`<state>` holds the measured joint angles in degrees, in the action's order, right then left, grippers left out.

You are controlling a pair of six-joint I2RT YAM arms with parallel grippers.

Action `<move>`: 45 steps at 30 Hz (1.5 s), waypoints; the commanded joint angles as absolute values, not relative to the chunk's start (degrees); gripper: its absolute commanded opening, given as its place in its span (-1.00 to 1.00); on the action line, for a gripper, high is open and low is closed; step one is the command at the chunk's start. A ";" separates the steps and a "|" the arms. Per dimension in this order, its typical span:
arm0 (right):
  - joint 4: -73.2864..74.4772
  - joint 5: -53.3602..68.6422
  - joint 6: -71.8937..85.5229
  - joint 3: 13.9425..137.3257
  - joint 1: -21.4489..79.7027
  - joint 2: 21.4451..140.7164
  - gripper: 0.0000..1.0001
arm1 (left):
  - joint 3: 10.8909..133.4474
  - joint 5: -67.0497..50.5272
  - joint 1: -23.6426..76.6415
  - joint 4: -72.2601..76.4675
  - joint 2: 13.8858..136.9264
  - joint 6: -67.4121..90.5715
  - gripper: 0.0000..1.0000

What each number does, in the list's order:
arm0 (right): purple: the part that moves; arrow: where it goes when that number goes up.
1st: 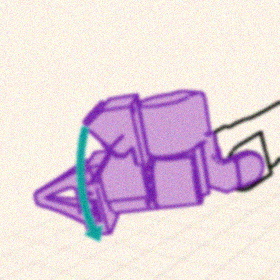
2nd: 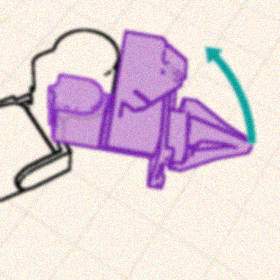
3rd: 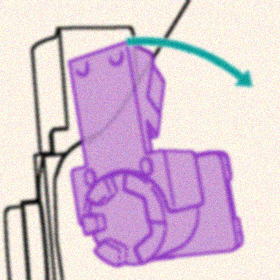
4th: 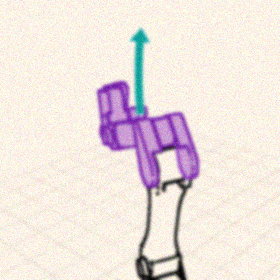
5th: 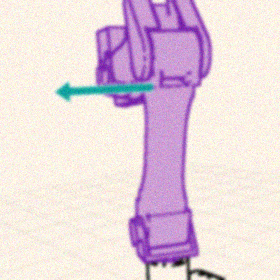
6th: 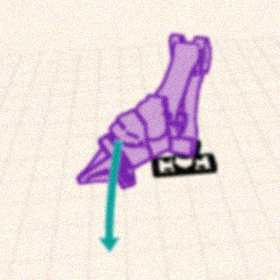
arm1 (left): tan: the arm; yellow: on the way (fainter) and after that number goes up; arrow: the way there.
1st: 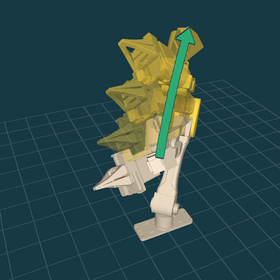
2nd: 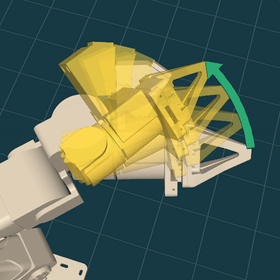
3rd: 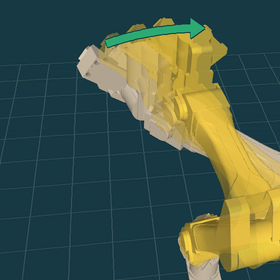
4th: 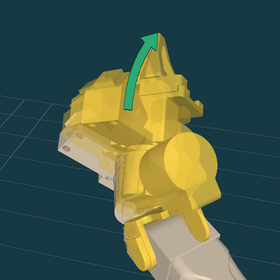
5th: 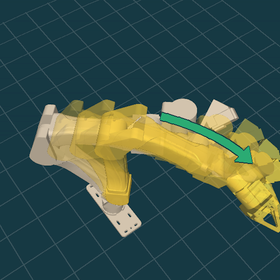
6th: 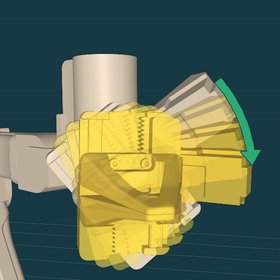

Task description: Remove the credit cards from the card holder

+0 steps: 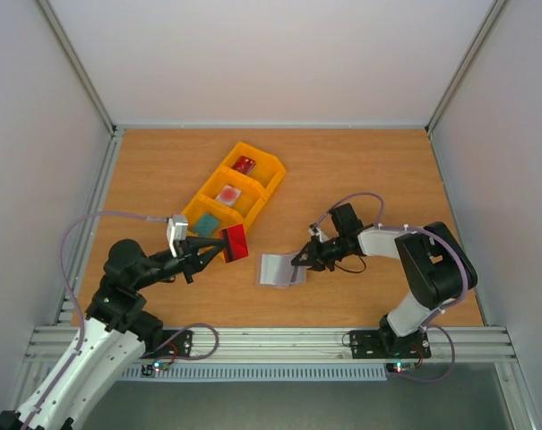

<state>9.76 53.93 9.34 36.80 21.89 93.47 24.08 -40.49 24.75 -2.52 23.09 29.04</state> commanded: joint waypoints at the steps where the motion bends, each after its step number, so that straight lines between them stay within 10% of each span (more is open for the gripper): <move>1: 6.61 55.70 11.51 34.91 20.23 93.07 -0.61 | 23.88 -40.59 24.43 1.88 23.32 29.35 -1.00; 6: 11.74 50.78 9.84 33.25 17.75 87.54 0.01 | 24.57 -40.70 24.26 3.73 26.80 29.36 -0.99; 13: 32.11 32.68 2.88 38.57 14.50 70.87 0.32 | 27.31 -45.38 24.25 8.94 31.42 27.53 -1.00; 16: 37.03 28.21 -3.16 44.34 15.49 61.34 0.94 | 27.79 -47.53 24.28 12.65 32.71 27.64 -0.99; 31: 9.51 41.10 -17.32 58.23 45.44 61.37 0.94 | 31.01 -53.30 24.70 18.48 36.66 27.60 -1.00; 36: 11.13 45.39 -16.95 60.41 46.06 66.57 0.67 | 30.52 -53.83 25.20 19.05 36.83 27.57 -0.99; 43: 6.56 48.99 -15.20 60.62 46.12 68.46 -0.90 | 30.53 -53.40 26.24 18.54 38.04 26.54 -1.00; 45: 6.43 48.64 -15.50 60.46 46.13 68.08 -0.98 | 30.71 -53.04 26.44 18.45 38.21 26.54 -0.99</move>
<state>9.63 46.57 -15.29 58.72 45.71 67.72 29.28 -52.58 25.78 14.55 37.58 27.79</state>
